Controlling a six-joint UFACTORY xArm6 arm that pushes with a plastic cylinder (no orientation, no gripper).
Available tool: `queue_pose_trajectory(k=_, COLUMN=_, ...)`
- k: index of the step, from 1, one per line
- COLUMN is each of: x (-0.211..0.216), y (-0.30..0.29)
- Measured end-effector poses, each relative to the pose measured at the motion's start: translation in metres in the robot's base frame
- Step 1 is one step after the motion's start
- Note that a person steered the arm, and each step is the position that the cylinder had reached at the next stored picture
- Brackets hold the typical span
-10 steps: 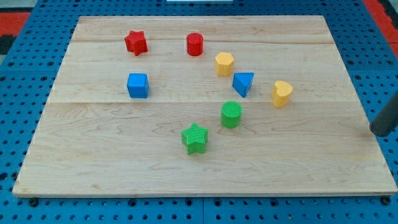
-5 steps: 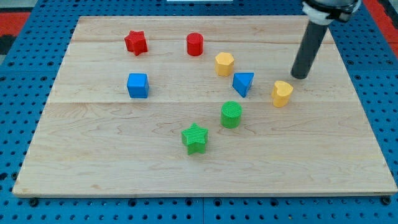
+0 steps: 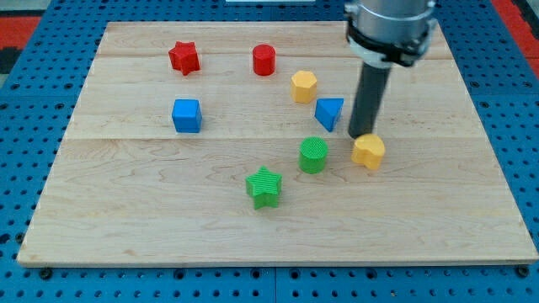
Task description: Move the yellow heart diagonally to the top left of the green star
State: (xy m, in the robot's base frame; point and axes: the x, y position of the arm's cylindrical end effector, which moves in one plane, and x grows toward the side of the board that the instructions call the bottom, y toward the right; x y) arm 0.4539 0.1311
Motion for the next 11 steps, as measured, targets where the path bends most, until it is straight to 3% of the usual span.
queue_pose_trajectory(k=4, x=0.125, y=0.032)
queue_pose_trajectory(k=8, x=0.145, y=-0.114)
queue_pose_trajectory(k=10, x=0.109, y=-0.197)
queue_pose_trajectory(k=11, x=0.084, y=-0.205)
